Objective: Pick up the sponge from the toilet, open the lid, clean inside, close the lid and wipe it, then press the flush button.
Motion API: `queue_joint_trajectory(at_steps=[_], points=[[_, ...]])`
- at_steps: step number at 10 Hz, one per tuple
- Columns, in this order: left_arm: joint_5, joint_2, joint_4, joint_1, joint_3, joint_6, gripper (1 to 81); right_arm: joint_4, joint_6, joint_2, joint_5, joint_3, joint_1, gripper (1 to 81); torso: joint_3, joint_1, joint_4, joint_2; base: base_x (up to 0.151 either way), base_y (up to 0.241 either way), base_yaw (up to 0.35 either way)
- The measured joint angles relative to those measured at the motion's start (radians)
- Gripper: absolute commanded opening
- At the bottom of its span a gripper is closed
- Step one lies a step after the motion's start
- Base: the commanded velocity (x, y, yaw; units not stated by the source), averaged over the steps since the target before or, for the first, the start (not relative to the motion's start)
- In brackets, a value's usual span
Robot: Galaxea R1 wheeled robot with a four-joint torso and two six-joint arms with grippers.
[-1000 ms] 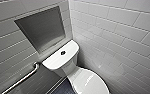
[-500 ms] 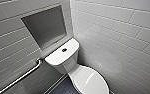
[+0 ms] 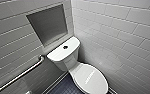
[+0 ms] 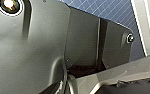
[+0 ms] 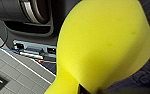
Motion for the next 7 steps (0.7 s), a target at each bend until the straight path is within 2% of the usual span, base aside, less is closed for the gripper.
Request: queue_joint_trajectory(at_steps=[2,4,7], points=[[-0.003,0.003,0.000,-0.004,0.001,0.000,81.1,0.000,-0.010,-0.006,-0.030,0.005,0.011,1.0,0.000,0.000,0.000,0.000,0.000,0.000,0.000],[-0.006,-0.005,0.001,-0.013,0.018,0.000,81.1,0.000,-0.012,-0.025,0.003,0.051,0.012,1.0,0.000,0.000,0.000,0.000,0.000,0.000,0.000],[-0.005,-0.058,0.000,-0.019,0.098,0.000,81.1,0.000,-0.013,-0.103,0.062,0.260,-0.007,1.0,0.000,0.000,0.000,0.000,0.000,0.000,0.000]])
